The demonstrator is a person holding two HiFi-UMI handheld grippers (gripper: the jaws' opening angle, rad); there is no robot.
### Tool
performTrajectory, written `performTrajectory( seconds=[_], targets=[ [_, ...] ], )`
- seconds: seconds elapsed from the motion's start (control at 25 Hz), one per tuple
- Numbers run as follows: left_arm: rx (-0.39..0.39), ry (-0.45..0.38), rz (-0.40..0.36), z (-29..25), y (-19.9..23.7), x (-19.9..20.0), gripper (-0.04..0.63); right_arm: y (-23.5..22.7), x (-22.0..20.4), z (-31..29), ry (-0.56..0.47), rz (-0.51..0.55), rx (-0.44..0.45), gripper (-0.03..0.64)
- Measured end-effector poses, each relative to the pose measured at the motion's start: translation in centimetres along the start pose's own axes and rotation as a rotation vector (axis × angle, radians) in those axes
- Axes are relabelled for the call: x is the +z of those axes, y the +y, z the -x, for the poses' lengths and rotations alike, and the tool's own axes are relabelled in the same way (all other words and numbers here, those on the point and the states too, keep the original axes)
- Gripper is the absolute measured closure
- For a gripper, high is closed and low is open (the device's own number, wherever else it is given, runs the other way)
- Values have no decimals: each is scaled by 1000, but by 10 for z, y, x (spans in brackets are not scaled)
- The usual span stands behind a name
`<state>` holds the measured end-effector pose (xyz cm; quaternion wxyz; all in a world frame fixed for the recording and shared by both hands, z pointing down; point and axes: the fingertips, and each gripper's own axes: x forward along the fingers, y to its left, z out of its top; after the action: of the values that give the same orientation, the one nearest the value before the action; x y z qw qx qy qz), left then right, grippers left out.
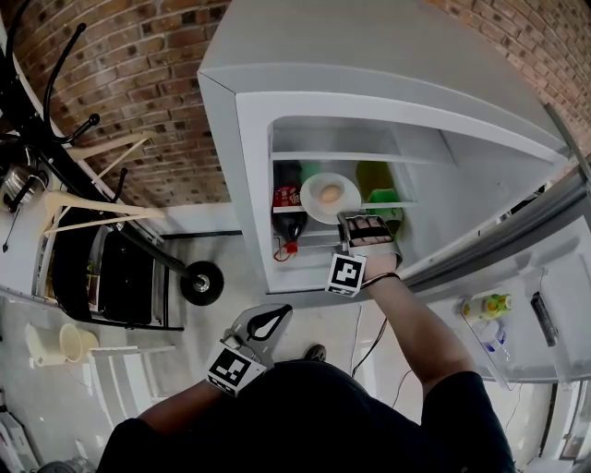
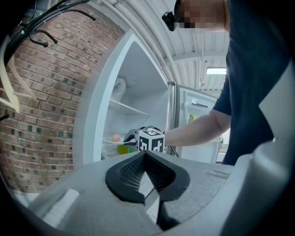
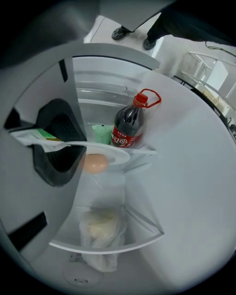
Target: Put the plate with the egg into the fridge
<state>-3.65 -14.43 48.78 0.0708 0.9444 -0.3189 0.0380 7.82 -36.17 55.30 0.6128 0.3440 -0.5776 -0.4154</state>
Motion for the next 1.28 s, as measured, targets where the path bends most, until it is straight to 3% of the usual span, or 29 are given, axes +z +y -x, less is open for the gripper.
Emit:
performTrajectory(
  seconds=[0.48,1.12,1.28],
  targets=[
    [18,-4,13,0,3,-1,591,0,3,-15,12,-14,103,574],
    [29,-9,15,3,-2,-3,591,1,4,-24,24,17,122,568],
    [28,-6,2,5,-3,-3,591,-2,3,-21,18,2,111,523]
  ],
)
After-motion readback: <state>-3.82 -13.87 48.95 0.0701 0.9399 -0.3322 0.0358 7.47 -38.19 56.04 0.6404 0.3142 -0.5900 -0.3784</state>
